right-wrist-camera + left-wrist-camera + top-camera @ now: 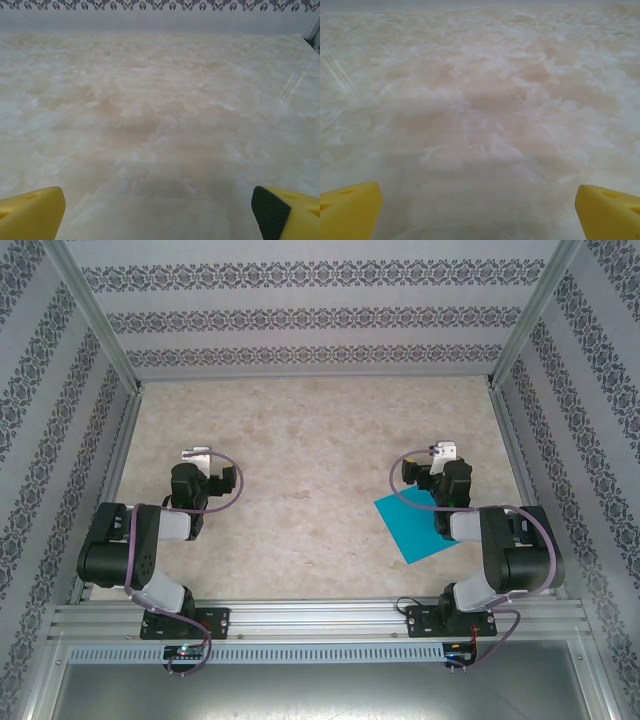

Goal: Fold a paper plane with a square sheet of paper (pick it up from the middle)
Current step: Move the square sheet of paper to the center of the table.

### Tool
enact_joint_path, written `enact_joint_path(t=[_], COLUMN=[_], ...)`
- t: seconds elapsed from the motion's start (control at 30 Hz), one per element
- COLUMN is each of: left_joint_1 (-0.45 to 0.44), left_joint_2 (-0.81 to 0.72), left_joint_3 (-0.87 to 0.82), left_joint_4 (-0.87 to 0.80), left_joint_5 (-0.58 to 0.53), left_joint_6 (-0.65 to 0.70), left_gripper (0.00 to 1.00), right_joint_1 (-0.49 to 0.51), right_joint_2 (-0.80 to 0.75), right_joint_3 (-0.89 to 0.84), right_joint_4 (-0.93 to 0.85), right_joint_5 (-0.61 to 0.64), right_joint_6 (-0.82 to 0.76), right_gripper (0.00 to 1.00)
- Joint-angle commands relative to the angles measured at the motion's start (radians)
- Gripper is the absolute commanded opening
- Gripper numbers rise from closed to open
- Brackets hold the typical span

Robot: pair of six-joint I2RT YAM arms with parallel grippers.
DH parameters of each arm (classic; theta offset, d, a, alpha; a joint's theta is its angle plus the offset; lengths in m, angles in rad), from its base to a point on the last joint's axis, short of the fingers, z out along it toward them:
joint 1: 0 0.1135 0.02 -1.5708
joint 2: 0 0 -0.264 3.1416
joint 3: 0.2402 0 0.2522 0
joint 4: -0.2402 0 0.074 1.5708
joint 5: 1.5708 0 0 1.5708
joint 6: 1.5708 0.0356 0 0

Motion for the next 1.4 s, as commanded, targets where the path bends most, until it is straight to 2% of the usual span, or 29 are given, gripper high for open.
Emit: enact_joint_path(t=[0.0,0.07,0.13,0.17,0.23,0.3,0.4,0.43,0.53,0.6,0.63,0.7,0.8,0.93,1.0,1.13,1.37], left_joint_1=[0.010,0.010,0.010,0.010,0.010,0.011,0.011,0.011,0.011,0.012,0.011,0.012,0.012,-0.005,-0.035,-0.147,-0.295], left_joint_2=[-0.082,-0.161,-0.245,-0.291,-0.373,-0.477,-0.588,-0.612,-0.649,-0.659,-0.660,-0.651,-0.603,-0.509,-0.482,-0.456,-0.411], left_joint_3=[-0.016,-0.021,-0.008,0.001,-0.008,-0.017,0.039,0.064,0.114,0.136,0.140,0.147,0.169,0.208,0.214,0.220,0.191], left_joint_4=[-0.009,-0.081,-0.201,-0.259,-0.309,-0.367,-0.577,-0.634,-0.749,-0.827,-0.834,-0.821,-0.796,-0.802,-0.797,-0.822,-0.795], left_joint_5=[0.007,-0.034,-0.054,-0.050,-0.021,-0.055,-0.140,-0.135,-0.123,-0.169,-0.155,-0.064,0.127,0.302,0.331,0.295,0.236], left_joint_6=[0.007,-0.018,-0.061,-0.078,-0.100,-0.183,-0.375,-0.405,-0.500,-0.635,-0.658,-0.674,-0.687,-0.689,-0.680,-0.645,-0.660], left_gripper=[1.00,1.00,1.00,1.00,1.00,1.00,1.00,1.00,1.00,1.00,1.00,1.00,1.00,1.00,1.00,1.00,1.00], right_joint_1=[0.028,0.042,0.049,0.050,0.050,0.052,0.050,0.048,0.043,0.044,0.042,0.044,0.071,0.151,0.186,0.223,0.252], right_joint_2=[-0.040,-0.079,-0.152,-0.212,-0.327,-0.402,-0.465,-0.481,-0.522,-0.528,-0.521,-0.497,-0.453,-0.404,-0.385,-0.388,-0.379], right_joint_3=[-0.056,-0.064,-0.048,-0.023,0.106,0.230,0.364,0.380,0.335,0.315,0.317,0.335,0.355,0.363,0.363,0.310,0.246], right_joint_4=[0.093,0.078,-0.018,-0.138,-0.488,-0.786,-1.099,-1.142,-1.107,-1.106,-1.132,-1.184,-1.259,-1.330,-1.365,-1.406,-1.426], right_joint_5=[0.026,0.057,0.078,0.086,0.121,0.167,0.196,0.175,-0.061,-0.128,-0.150,-0.213,-0.286,-0.255,-0.199,-0.100,-0.113], right_joint_6=[-0.032,-0.038,-0.028,-0.005,0.071,0.198,0.427,0.484,0.516,0.553,0.564,0.563,0.582,0.601,0.625,0.703,0.738], right_gripper=[0.98,0.98,0.98,0.98,0.98,0.98,0.98,0.98,0.98,0.98,0.97,0.94,0.89,0.88,0.86,0.85,0.87])
